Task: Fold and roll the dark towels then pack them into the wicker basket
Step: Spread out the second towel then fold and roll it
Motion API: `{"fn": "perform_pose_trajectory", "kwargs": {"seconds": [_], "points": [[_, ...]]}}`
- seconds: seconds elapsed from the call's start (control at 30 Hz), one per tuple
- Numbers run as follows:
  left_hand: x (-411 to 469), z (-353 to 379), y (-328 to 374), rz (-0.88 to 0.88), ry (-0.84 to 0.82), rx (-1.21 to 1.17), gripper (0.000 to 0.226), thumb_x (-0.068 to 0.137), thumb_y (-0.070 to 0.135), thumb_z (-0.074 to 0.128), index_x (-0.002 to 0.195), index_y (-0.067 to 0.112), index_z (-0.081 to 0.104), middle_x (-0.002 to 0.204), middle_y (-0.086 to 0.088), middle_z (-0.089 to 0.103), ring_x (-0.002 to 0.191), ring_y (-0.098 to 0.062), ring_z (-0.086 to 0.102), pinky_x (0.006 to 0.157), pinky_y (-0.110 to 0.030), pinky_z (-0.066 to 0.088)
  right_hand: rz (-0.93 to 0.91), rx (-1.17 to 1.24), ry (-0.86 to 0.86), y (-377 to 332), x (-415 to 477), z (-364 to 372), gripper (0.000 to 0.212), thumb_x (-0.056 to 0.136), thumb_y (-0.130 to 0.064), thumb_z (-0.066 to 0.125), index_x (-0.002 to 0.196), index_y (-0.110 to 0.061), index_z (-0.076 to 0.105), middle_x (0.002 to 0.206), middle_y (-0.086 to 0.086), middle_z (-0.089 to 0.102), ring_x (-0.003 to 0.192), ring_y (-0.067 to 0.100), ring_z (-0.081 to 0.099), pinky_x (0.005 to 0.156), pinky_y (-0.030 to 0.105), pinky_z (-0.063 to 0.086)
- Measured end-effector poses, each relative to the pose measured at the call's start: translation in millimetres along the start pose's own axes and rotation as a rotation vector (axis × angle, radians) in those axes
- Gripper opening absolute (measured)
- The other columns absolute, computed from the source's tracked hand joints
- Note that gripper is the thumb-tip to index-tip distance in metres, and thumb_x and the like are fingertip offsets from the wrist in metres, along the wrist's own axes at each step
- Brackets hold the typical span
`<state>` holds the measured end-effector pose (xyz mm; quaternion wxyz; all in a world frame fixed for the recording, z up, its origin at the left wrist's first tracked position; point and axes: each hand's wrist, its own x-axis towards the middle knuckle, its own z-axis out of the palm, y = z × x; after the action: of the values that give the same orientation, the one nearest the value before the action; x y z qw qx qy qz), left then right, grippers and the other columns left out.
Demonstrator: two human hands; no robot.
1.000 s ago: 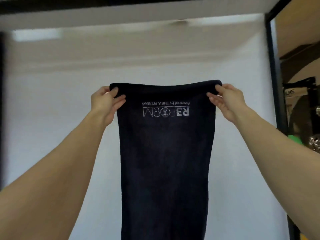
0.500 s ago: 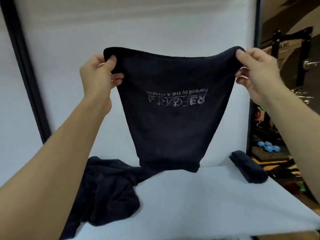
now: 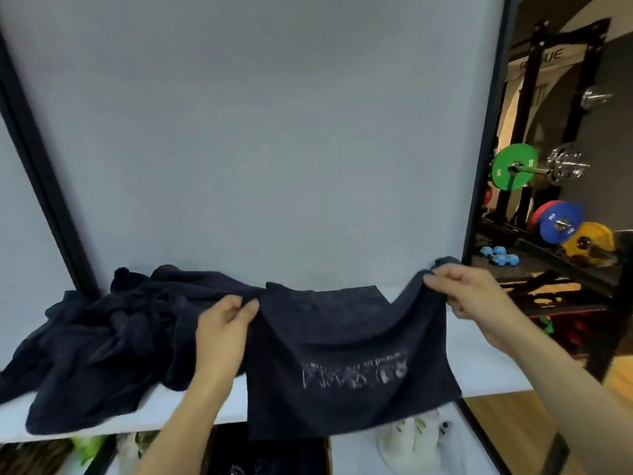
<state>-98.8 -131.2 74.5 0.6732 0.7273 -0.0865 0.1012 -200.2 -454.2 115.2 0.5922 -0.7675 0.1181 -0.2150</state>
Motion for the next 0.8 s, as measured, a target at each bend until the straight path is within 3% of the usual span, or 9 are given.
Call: {"fn": "perform_pose_trajectory", "kwargs": {"seconds": [0.07,0.17,0.23,0.33,0.47,0.57,0.67,0.73,0.8], "points": [[18.6,8.0,-34.5,-0.13,-0.056,0.083,0.028,0.09,0.025,0.065,0.066,0.013,0.057,0.067,-0.008,0.062,0.07,-0.027,0.059,0.066,-0.043,0.05,0.098,-0.05,-0.049,30.6,21.1,3.3,0.02,0.09,-0.02,0.067,0.071,-0.014,0.061,0.05,-0.012,0.042,0.044,0.003,0.03,0.042,0.018,0.021],[59.6,25.4,-66.5,-0.246,-0.067,0.176,0.024,0.088,0.026,0.067,0.067,0.014,0.065,0.077,-0.013,0.069,0.079,-0.033,0.067,0.078,-0.051,0.055,0.183,-0.089,-0.103,64.2,67.7,7.5,0.021,0.091,-0.021,0.067,0.072,-0.014,0.061,0.049,-0.014,0.041,0.047,0.007,0.027,0.044,0.02,0.02],[95.6,39.1,-77.2,-0.255,-0.031,0.196,0.026,0.088,0.025,0.067,0.065,0.013,0.064,0.068,-0.012,0.065,0.068,-0.031,0.063,0.068,-0.047,0.053,0.191,-0.087,-0.117,79.0,105.6,11.0,0.02,0.09,-0.021,0.067,0.073,-0.014,0.061,0.05,-0.014,0.039,0.049,0.008,0.025,0.044,0.02,0.02],[158.1,59.4,-84.3,-0.244,0.067,0.186,0.024,0.089,0.022,0.066,0.069,0.01,0.066,0.064,-0.004,0.062,0.063,-0.02,0.056,0.063,-0.034,0.046,0.176,-0.064,-0.084,92.9,165.3,18.9,0.016,0.089,-0.024,0.069,0.077,-0.013,0.065,0.057,-0.01,0.041,0.05,0.01,0.026,0.045,0.021,0.024],[229.8,84.9,-102.1,-0.234,0.157,0.313,0.021,0.09,0.029,0.065,0.082,0.009,0.068,0.081,-0.006,0.067,0.08,-0.026,0.063,0.069,-0.034,0.051,0.165,-0.094,-0.018,112.4,238.1,41.2,0.016,0.09,-0.026,0.067,0.085,-0.011,0.07,0.072,-0.002,0.053,0.058,0.013,0.037,0.054,0.025,0.034],[261.4,101.5,-129.5,-0.229,0.13,0.525,0.016,0.089,0.028,0.065,0.085,0.013,0.068,0.089,-0.008,0.069,0.089,-0.03,0.065,0.082,-0.042,0.055,0.165,-0.214,-0.017,143.7,272.3,66.0,0.014,0.09,-0.023,0.065,0.086,-0.01,0.068,0.078,0.0,0.061,0.063,0.015,0.052,0.06,0.027,0.042],[265.3,113.3,-148.8,-0.225,0.061,0.719,0.016,0.09,0.026,0.065,0.101,0.014,0.068,0.103,-0.006,0.069,0.1,-0.028,0.063,0.082,-0.033,0.047,0.21,-0.372,-0.072,178.1,284.2,83.4,0.013,0.089,-0.018,0.065,0.1,-0.013,0.067,0.088,-0.001,0.065,0.076,0.018,0.062,0.073,0.031,0.052],[256.3,117.5,-154.3,-0.161,0.018,0.81,0.025,0.091,0.024,0.065,0.113,0.015,0.063,0.113,-0.005,0.064,0.104,-0.026,0.059,0.077,-0.032,0.041,0.159,-0.517,-0.072,192.7,284.0,86.1,0.021,0.088,-0.019,0.067,0.108,-0.014,0.066,0.097,-0.002,0.065,0.091,0.017,0.06,0.081,0.028,0.046],[240.4,120.1,-154.7,0.033,-0.007,0.97,0.032,0.089,0.022,0.068,0.119,0.017,0.059,0.118,-0.008,0.055,0.108,-0.028,0.054,0.082,-0.034,0.042,0.088,-0.576,-0.04,196.3,279.5,85.3,0.025,0.088,-0.02,0.068,0.112,-0.015,0.064,0.106,0.0,0.063,0.099,0.017,0.059,0.083,0.024,0.04]]}}
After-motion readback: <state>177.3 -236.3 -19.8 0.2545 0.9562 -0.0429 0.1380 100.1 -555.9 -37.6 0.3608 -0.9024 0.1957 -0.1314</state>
